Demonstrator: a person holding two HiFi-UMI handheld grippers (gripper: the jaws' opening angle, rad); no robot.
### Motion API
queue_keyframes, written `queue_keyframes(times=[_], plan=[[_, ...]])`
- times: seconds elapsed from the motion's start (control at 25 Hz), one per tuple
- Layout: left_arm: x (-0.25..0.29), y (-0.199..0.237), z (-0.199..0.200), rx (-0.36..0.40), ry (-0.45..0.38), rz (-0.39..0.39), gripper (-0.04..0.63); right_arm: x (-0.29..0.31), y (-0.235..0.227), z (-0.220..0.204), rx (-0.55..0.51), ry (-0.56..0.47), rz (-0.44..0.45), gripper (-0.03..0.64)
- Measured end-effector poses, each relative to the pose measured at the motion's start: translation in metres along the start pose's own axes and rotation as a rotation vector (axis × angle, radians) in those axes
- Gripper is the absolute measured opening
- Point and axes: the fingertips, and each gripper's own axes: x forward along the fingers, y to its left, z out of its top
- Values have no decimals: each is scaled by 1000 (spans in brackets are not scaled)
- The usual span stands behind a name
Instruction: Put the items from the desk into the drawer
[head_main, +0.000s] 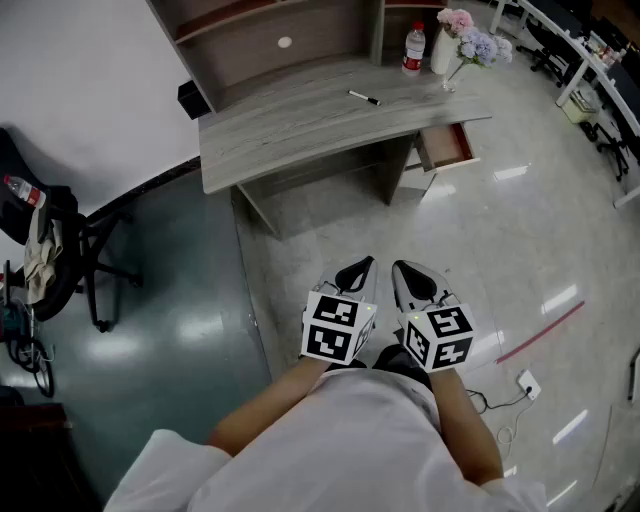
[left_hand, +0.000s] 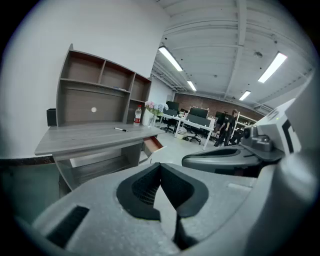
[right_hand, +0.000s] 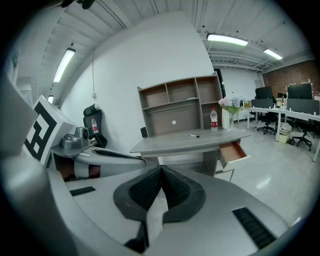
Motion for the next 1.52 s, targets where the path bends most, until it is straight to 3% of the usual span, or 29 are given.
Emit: queue_keyframes(times=[0.36, 0.76, 1.12, 1.52], plan=[[-7, 16, 4, -17, -19, 8, 3, 8, 12, 2, 20, 3, 24, 2], [16, 19, 13, -26, -12, 13, 3, 17, -5, 1, 42, 26, 70, 2], [64, 28, 39, -19, 9, 74, 3, 53, -47, 25, 28, 17, 143, 2], [143, 17, 73, -30, 48, 108, 3, 86, -125, 51, 25, 31, 195, 2]])
